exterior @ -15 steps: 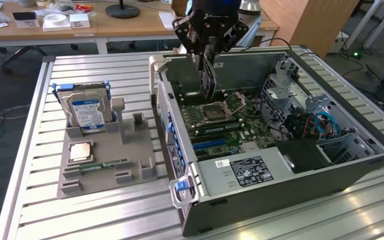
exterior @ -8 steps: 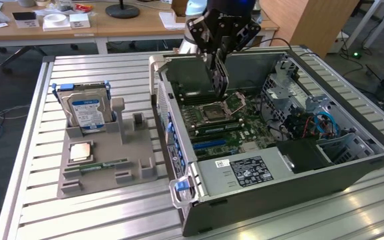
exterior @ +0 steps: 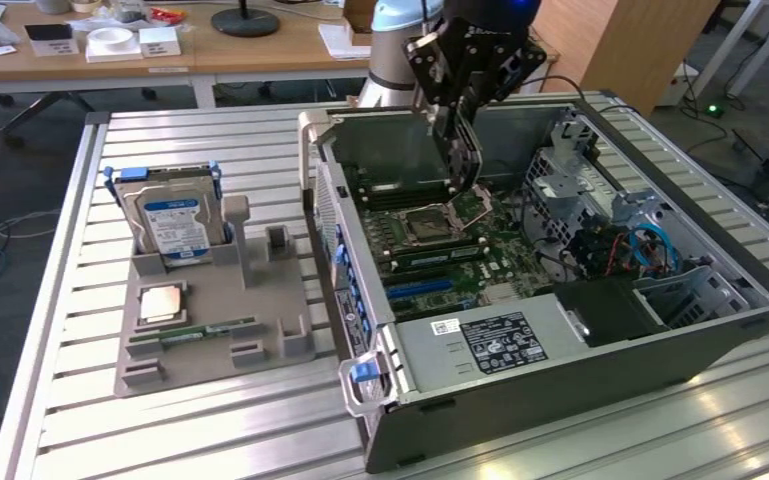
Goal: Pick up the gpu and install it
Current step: 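Pick up the gpu and move the gpu toward the slot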
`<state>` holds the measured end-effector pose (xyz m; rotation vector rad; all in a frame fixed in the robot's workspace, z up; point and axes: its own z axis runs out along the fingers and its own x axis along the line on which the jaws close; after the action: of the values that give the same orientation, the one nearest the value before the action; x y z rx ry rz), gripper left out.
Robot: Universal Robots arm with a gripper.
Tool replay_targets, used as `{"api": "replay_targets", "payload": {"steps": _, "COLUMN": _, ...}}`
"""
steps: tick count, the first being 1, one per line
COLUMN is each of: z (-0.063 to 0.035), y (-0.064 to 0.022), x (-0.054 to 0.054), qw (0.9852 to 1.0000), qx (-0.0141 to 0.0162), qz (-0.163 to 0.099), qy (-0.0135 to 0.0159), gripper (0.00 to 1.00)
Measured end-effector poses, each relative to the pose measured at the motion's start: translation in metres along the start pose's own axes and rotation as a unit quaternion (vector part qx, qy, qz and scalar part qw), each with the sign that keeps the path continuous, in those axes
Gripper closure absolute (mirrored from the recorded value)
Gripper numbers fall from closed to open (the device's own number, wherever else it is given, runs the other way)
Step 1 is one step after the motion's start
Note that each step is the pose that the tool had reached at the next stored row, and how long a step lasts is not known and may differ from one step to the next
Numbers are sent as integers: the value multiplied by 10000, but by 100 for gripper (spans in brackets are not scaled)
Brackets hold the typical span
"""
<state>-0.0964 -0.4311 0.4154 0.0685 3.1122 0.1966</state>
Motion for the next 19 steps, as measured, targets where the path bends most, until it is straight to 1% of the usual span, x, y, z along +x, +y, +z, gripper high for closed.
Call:
{"api": "replay_targets", "payload": {"steps": 14, "z": 8, "y": 16, "x": -325, "qw": 10000, "qx": -8, "qz": 0, "qy": 0, "gripper": 74}}
{"api": "replay_targets", "payload": {"steps": 19, "z": 12, "y": 24, "x": -483, "qw": 10000, "qx": -12, "qz": 0, "qy": 1, "gripper": 74}}
